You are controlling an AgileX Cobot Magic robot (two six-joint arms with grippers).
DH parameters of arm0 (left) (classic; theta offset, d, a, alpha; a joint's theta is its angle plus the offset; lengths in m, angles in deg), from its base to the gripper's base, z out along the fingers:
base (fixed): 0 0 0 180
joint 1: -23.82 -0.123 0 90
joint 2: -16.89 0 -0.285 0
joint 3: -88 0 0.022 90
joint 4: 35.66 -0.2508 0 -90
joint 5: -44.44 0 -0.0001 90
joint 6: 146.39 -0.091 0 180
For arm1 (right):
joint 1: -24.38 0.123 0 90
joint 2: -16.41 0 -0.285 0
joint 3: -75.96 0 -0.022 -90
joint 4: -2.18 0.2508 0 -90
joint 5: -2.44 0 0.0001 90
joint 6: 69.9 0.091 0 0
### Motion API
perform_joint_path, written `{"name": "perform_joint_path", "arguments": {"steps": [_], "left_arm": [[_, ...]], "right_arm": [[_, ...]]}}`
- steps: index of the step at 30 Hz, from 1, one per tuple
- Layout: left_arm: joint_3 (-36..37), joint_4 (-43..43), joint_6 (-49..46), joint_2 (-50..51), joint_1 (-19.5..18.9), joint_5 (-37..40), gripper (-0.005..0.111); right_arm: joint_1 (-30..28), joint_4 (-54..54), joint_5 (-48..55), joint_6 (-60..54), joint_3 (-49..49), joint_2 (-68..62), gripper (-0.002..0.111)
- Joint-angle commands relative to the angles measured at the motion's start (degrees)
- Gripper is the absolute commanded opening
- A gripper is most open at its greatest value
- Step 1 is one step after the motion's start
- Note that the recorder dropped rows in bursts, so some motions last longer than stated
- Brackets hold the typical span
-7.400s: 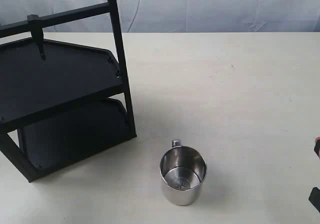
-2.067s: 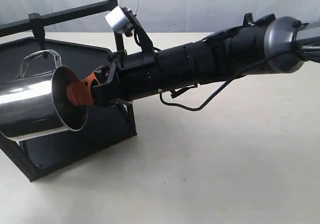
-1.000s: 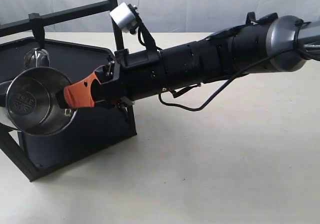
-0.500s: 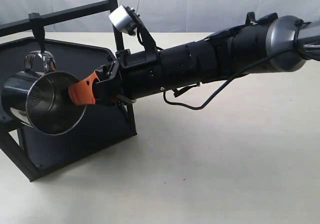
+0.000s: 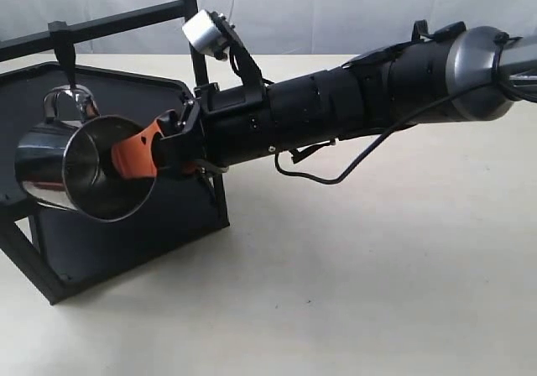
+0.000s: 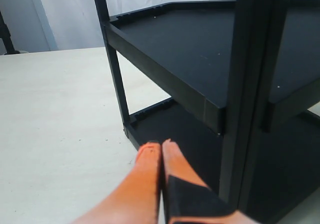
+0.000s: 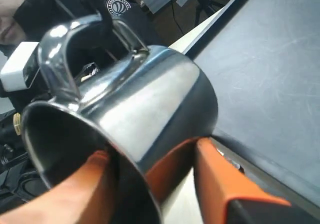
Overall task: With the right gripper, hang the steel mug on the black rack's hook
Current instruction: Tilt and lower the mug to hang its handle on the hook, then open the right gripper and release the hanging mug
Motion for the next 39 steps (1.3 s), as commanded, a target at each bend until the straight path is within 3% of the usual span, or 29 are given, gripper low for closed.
{"name": "perform_joint_path", "arguments": {"steps": [1, 8, 15, 33, 39], "left_arm": [[-0.1, -0.1, 0.2, 0.2, 0.1, -0.5, 0.000], [-0.1, -0.1, 0.2, 0.2, 0.1, -0.5, 0.000], [-0.1, -0.1, 0.2, 0.2, 0.1, -0.5, 0.000], [-0.1, -0.1, 0.2, 0.2, 0.1, -0.5, 0.000], [-0.1, -0.1, 0.2, 0.2, 0.1, -0.5, 0.000]], "right_arm": [[-0.3, 0.7, -0.3, -0.4, 0.4, -0.1, 0.050], [-0.3, 0.3, -0.9, -0.4, 0.4, 0.6, 0.050], [-0.3, -5.7, -8.0, 0.0, 0.4, 5.4, 0.050], [-0.3, -9.0, -10.1, 1.9, 0.4, 7.6, 0.050], [-0.3, -16.4, -12.5, 6.3, 0.4, 11.5, 0.050]]}}
